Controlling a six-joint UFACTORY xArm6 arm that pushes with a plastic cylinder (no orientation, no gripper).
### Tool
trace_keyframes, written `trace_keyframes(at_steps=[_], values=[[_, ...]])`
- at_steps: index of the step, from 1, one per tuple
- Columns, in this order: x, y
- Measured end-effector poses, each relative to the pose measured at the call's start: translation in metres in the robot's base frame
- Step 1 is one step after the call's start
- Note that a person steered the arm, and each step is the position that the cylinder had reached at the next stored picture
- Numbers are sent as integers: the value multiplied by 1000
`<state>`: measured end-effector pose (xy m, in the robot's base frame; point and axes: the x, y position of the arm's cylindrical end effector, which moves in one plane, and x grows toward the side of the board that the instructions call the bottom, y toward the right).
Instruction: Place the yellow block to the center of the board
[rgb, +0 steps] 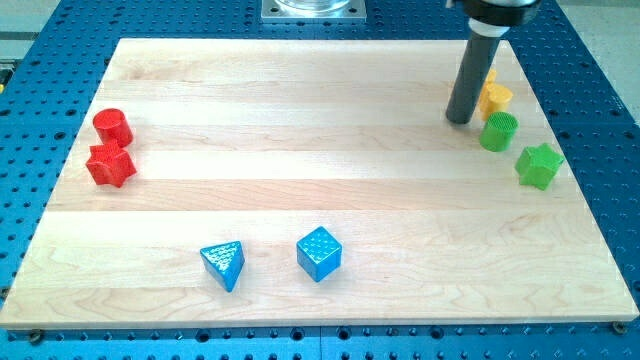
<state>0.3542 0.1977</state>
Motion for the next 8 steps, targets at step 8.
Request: trace_keyframes(at_steps=[8], values=[[19, -152]])
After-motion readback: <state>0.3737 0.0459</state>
